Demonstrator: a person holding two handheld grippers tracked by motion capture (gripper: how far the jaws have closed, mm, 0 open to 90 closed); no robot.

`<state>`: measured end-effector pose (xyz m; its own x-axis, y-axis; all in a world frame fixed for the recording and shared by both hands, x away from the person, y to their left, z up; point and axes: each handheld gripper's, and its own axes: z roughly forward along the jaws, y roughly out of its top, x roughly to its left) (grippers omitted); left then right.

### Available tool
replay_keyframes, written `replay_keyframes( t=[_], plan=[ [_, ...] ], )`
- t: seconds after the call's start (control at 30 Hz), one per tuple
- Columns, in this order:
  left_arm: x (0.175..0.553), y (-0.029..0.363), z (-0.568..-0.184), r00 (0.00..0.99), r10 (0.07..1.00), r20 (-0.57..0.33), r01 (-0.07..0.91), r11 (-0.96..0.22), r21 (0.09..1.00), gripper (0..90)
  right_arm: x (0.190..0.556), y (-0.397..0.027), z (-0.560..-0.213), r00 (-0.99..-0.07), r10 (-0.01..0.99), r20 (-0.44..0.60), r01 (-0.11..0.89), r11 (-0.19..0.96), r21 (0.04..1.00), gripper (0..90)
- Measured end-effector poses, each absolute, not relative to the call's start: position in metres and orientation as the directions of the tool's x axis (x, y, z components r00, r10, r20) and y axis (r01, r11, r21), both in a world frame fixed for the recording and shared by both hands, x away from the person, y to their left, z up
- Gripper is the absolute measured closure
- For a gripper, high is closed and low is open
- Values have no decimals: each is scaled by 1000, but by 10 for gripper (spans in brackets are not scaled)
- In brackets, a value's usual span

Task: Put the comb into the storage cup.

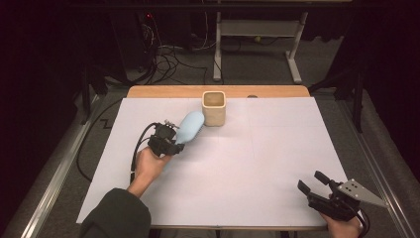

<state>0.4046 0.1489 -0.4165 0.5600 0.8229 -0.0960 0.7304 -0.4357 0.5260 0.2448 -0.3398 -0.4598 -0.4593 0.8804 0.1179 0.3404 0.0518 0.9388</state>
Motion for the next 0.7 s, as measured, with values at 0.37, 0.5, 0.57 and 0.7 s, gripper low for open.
replay_keyframes(
  t=[0.37, 0.5, 0.57, 0.7],
  plan=[
    [388, 156, -410, 592, 801, -95, 683, -436, 586, 692, 244, -340, -459, -460, 881, 114, 333, 52, 941, 268],
    [380, 159, -408, 607, 788, -106, 672, -436, 599, 691, 244, -340, -459, -458, 881, 119, 333, 46, 942, 267],
    [375, 162, -407, 615, 781, -110, 661, -433, 613, 691, 244, -339, -459, -461, 880, 113, 332, 52, 942, 267],
    [370, 166, -405, 620, 775, -120, 653, -425, 627, 691, 244, -339, -459, -457, 882, 111, 331, 54, 942, 266]
  ],
)
